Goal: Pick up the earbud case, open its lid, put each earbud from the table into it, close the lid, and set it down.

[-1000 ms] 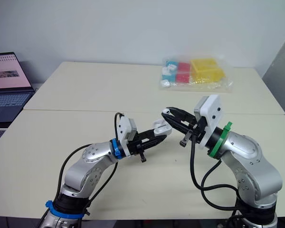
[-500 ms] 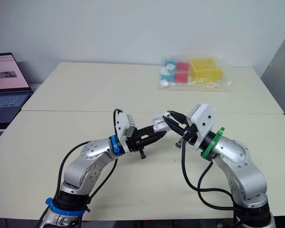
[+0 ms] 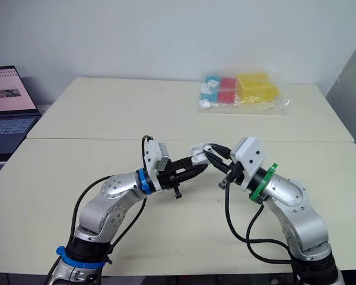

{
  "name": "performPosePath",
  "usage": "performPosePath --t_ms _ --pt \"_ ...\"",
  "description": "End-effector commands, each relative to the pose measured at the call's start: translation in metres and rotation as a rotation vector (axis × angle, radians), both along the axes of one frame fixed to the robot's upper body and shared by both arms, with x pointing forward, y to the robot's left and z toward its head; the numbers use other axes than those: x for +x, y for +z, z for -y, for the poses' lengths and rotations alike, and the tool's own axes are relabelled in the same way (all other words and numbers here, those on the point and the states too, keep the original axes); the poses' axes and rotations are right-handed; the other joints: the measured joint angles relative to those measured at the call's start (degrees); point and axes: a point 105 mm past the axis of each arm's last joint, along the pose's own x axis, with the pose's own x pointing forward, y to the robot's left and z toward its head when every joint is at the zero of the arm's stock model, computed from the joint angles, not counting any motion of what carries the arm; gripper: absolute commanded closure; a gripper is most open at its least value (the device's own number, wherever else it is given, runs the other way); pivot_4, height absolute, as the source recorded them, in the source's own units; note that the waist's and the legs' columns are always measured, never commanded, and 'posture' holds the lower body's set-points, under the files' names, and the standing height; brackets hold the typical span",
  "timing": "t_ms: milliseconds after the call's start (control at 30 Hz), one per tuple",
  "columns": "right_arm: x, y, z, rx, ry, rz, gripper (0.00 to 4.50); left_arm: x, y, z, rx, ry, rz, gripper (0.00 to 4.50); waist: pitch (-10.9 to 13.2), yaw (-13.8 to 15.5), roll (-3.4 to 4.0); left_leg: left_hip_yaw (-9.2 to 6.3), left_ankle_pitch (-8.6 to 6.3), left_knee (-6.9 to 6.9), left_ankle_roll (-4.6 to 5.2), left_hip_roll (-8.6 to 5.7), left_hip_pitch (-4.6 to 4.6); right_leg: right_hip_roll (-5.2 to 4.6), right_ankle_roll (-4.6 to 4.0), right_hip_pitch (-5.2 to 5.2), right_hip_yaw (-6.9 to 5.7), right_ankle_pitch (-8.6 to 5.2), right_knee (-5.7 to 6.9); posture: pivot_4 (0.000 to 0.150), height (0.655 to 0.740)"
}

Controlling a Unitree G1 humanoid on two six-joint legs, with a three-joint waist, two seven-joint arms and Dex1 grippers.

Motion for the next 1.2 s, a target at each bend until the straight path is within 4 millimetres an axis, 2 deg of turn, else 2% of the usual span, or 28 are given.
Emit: performPosePath --t_ms 33,267,467,667,833,967,1033,1133,1200 --pt "-0.003 0.005 -0.001 0.004 0.007 0.042 4.06 -0.003 0.011 0.002 -0.020 -0.022 0.032 3.71 0.00 0.00 0.00 -0.01 0.00 -0.01 0.00 0.00 0.00 0.00 0.00 0.00 -0.01 0.00 -0.01 0.150 0.7378" --pt "-0.002 -0.003 -0.001 -0.035 0.001 0.048 4.06 -0.004 0.014 0.003 -0.030 -0.023 0.035 3.71 0.00 0.01 0.00 -0.01 0.00 -0.02 0.00 0.01 -0.01 0.00 0.00 0.00 -0.01 0.00 -0.03 0.150 0.7378" --pt "-0.007 -0.009 -0.003 -0.029 0.034 -0.016 4.06 -0.003 0.017 0.003 -0.043 -0.020 0.043 3.71 0.00 0.01 0.00 -0.01 0.00 -0.03 0.00 0.01 -0.01 0.00 0.00 0.00 -0.01 0.00 -0.04 0.150 0.7378" --pt "-0.007 -0.003 0.001 0.005 0.021 -0.059 1.97 -0.003 0.017 0.003 -0.039 -0.020 0.045 3.71 0.00 0.01 0.00 -0.02 0.00 -0.03 0.00 0.01 -0.02 0.00 0.00 0.00 -0.02 0.00 -0.04 0.150 0.7378" --pt "-0.011 0.006 0.010 0.018 0.021 -0.071 1.93 -0.003 0.016 0.003 -0.034 -0.015 0.044 3.71 0.00 0.05 0.00 -0.02 0.00 -0.03 0.00 0.01 -0.06 -0.01 0.00 0.00 -0.03 0.00 -0.08 0.150 0.7378" --pt "-0.029 0.017 0.037 0.002 0.048 -0.170 1.93 -0.002 0.013 0.000 -0.014 -0.005 0.047 3.71 0.01 0.09 0.01 -0.07 0.00 -0.04 0.00 0.00 -0.22 -0.01 0.00 -0.08 -0.07 0.00 -0.14 0.150 0.7378" --pt "-0.032 0.011 0.056 -0.029 0.009 -0.263 1.93 -0.001 0.011 -0.002 -0.009 0.009 0.046 3.71 0.00 0.17 0.00 -0.08 -0.01 -0.04 0.00 0.00 -0.26 -0.02 0.01 -0.07 -0.10 0.00 -0.22 0.150 0.7378" --pt "-0.021 -0.008 0.078 -0.118 -0.163 -0.329 1.93 0.000 0.009 -0.004 -0.006 0.019 0.046 3.71 0.00 0.19 -0.01 -0.09 -0.01 -0.04 0.01 -0.02 -0.32 -0.04 0.01 -0.07 -0.12 0.01 -0.28 0.150 0.7378" --pt "-0.002 -0.030 0.088 -0.195 -0.331 -0.343 1.93 -0.001 0.008 -0.003 0.004 0.010 0.051 3.71 0.00 -0.11 -0.01 -0.09 -0.01 -0.05 0.02 -0.01 -0.30 -0.03 0.01 -0.08 -0.10 0.01 -0.27 0.150 0.7378"
